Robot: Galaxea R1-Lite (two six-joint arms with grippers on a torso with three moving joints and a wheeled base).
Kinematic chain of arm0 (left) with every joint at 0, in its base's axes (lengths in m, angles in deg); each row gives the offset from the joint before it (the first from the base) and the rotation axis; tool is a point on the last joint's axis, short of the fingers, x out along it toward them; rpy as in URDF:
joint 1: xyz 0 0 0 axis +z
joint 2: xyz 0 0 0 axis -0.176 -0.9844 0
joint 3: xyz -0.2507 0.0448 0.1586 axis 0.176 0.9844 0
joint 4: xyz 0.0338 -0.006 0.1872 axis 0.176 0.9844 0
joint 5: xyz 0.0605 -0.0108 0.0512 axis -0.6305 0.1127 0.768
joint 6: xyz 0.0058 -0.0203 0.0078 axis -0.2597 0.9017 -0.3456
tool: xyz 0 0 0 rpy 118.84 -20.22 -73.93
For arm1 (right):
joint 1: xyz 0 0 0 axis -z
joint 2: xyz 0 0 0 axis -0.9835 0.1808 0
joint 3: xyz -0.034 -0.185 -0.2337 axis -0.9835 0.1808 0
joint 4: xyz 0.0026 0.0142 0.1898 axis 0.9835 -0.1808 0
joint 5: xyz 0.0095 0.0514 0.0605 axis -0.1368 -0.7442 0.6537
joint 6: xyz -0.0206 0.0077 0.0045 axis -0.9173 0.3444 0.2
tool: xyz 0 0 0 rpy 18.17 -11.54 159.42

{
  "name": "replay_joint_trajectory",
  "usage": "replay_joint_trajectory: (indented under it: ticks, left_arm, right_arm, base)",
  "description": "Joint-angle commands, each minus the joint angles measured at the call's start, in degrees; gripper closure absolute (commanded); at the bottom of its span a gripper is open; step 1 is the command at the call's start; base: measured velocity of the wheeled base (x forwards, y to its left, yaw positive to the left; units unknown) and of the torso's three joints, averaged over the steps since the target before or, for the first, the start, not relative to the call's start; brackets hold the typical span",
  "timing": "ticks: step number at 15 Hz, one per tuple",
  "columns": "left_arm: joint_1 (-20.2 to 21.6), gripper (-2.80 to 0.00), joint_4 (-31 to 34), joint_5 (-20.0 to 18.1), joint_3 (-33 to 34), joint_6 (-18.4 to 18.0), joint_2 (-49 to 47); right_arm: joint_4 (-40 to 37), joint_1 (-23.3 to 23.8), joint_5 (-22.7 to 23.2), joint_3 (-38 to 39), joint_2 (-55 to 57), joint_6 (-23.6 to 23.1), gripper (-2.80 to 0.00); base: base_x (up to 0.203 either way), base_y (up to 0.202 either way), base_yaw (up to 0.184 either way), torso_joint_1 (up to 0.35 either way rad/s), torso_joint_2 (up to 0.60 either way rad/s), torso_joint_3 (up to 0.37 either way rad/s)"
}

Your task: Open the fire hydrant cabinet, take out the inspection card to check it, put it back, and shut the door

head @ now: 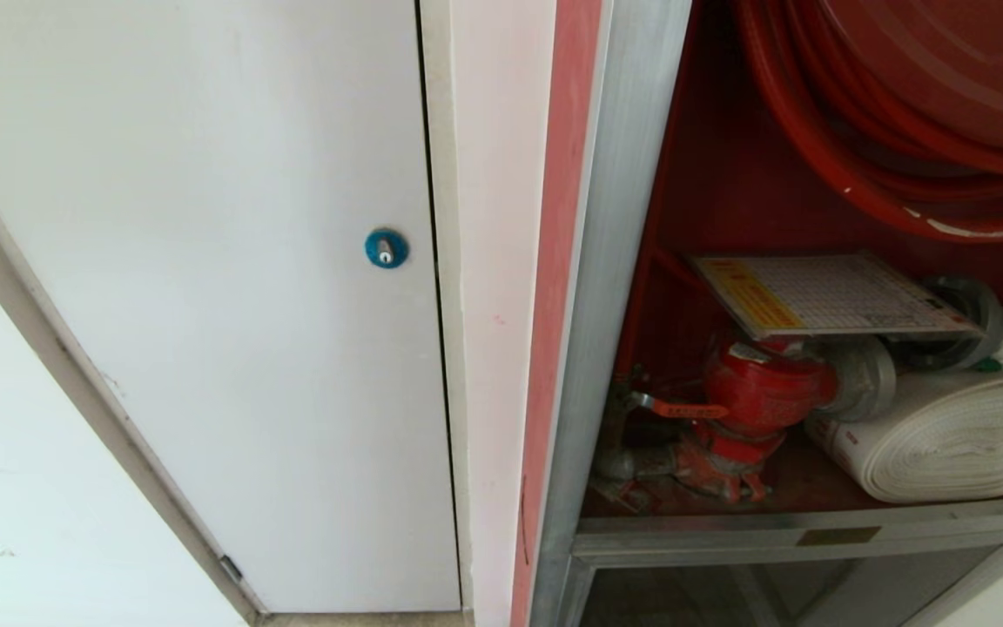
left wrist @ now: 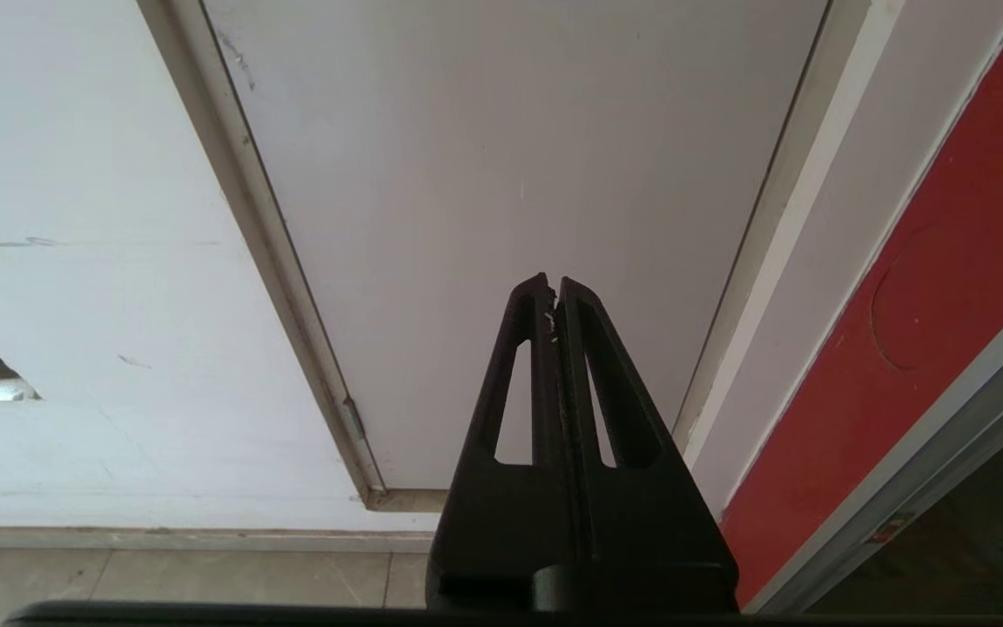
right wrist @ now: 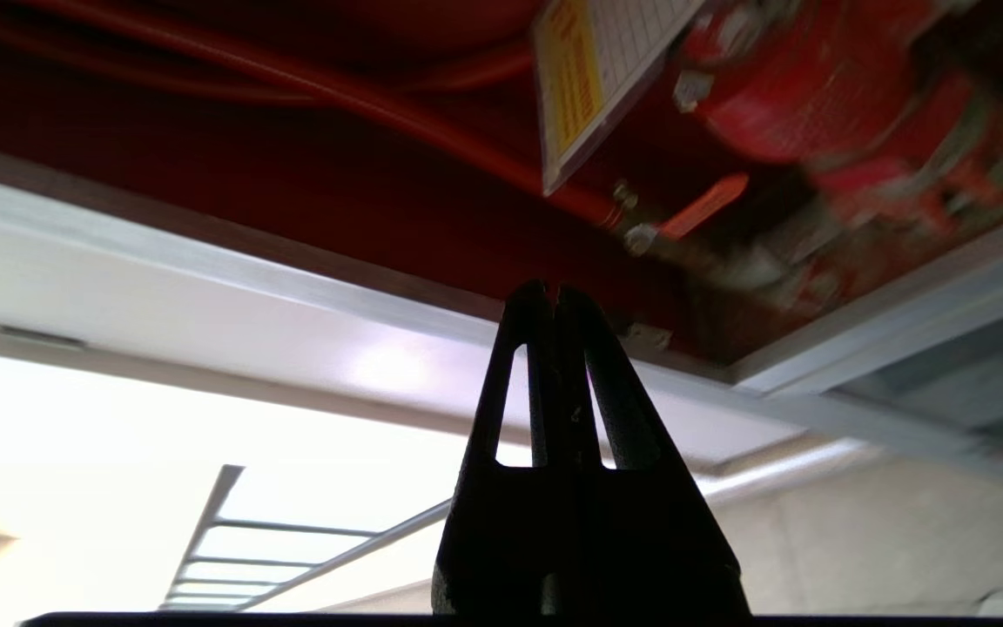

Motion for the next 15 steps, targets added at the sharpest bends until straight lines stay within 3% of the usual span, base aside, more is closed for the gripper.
replay_joint_trajectory:
  ticks: [1, 4, 6, 9, 15]
  left_arm:
    - [0.02, 0.0, 0.0, 0.01, 0.09, 0.01, -0.02]
    - [0.02, 0.0, 0.0, 0.01, 0.0, 0.01, -0.08]
    - [0.02, 0.0, 0.0, 0.01, 0.06, 0.01, -0.01]
    - [0.02, 0.0, 0.0, 0.01, 0.09, 0.01, -0.08]
    - [0.02, 0.0, 0.0, 0.01, 0.03, 0.01, -0.06]
  right_arm:
    - [-0.07, 3.47, 4.19, -0.88, 4.9, 3.83, 0.0]
    - [0.21, 13.31, 16.83, -1.95, 12.56, 8.97, 0.0]
    - [0.53, 17.66, 21.28, -2.28, 15.79, 10.35, 0.0]
    - [0.93, 20.66, 21.41, -1.16, 15.94, 10.4, 0.0]
    - [2.83, 20.83, 21.42, 1.19, 15.82, 9.92, 0.0]
  base:
    - [0.0, 0.0, 0.0, 0.0, 0.0, 0.0]
    - [0.0, 0.0, 0.0, 0.0, 0.0, 0.0]
    - [0.0, 0.0, 0.0, 0.0, 0.0, 0.0]
    - [0.0, 0.0, 0.0, 0.0, 0.0, 0.0]
    - [0.0, 0.0, 0.0, 0.0, 0.0, 0.0]
